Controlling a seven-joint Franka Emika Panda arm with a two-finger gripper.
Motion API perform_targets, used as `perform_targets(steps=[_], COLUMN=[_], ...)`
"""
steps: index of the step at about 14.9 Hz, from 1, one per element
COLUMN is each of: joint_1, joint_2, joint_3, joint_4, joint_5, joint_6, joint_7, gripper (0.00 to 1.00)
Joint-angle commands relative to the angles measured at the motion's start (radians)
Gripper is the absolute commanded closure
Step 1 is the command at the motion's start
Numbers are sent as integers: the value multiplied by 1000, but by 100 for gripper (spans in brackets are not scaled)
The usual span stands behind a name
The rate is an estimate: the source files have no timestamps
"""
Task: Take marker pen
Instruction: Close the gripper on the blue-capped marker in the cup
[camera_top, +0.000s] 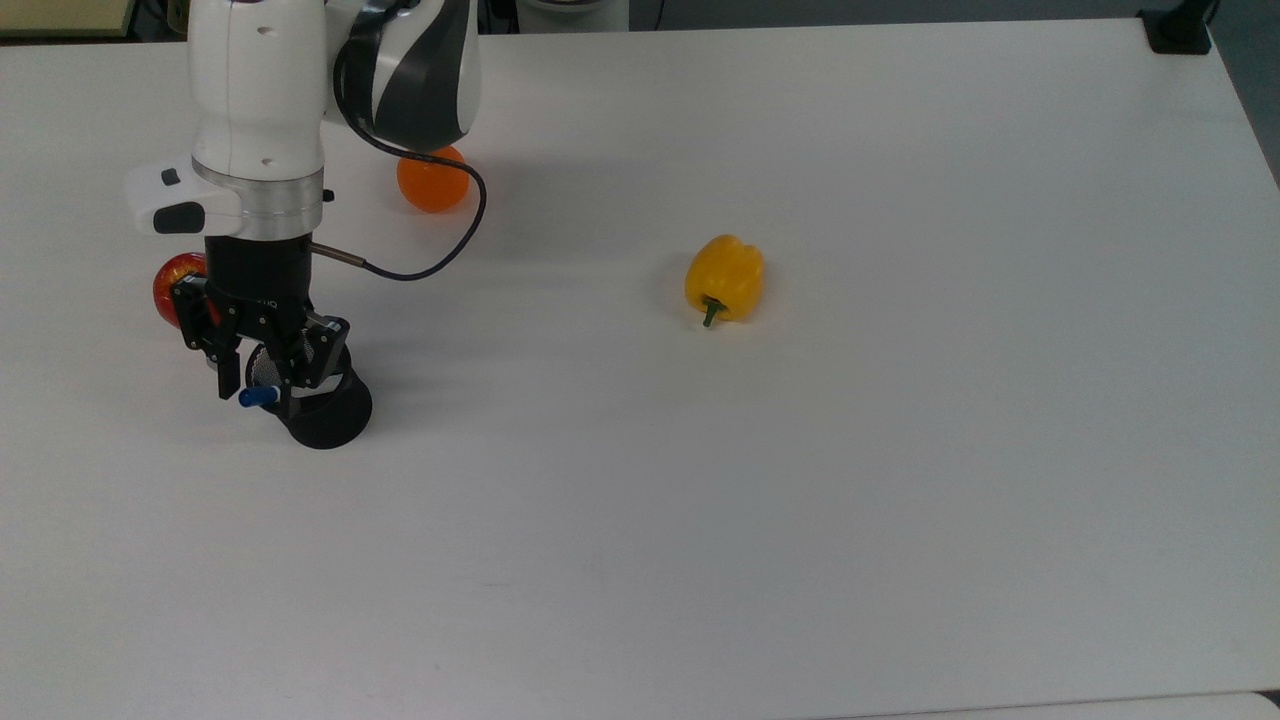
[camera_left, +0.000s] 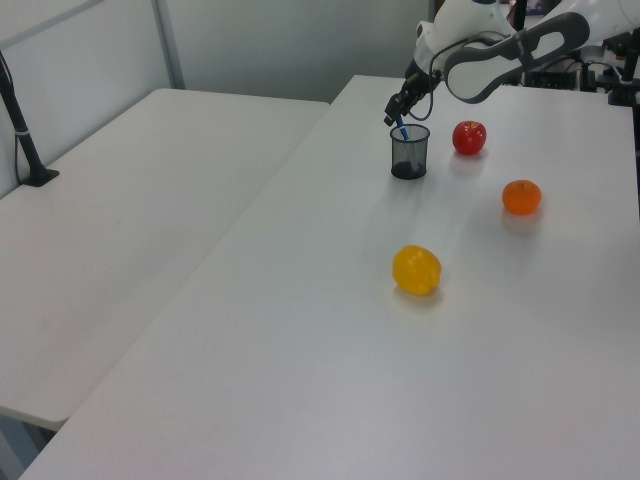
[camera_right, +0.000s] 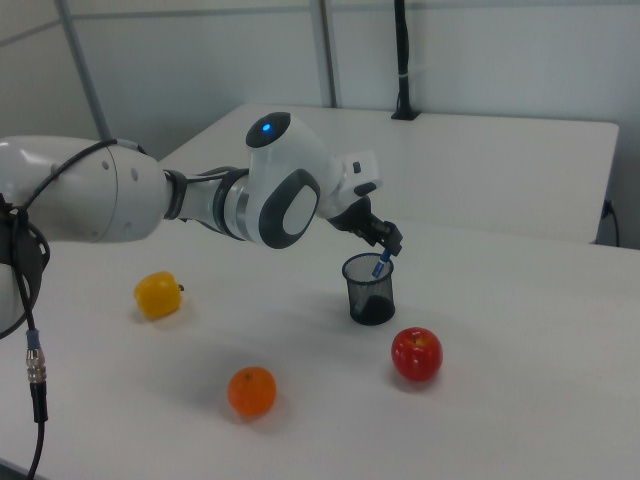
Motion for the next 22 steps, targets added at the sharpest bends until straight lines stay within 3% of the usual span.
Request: perform_targets(steps=[1, 6, 9, 12, 16, 19, 22], joint_1=[7, 16, 19, 19, 19, 19, 19], joint_2=[6, 9, 9, 9, 6, -2, -23], joint_3=[-3, -3, 0, 0, 0, 1, 3], joint_4=[-1, -1, -1, -1, -1, -1, -1], joint_5=[-1, 1, 1, -1, 5, 11, 11], joint_6=[29, 34, 34, 34, 34, 34, 29], joint_7=[30, 50, 50, 50, 50, 50, 50], gripper=[49, 53, 71, 82, 86, 95, 96])
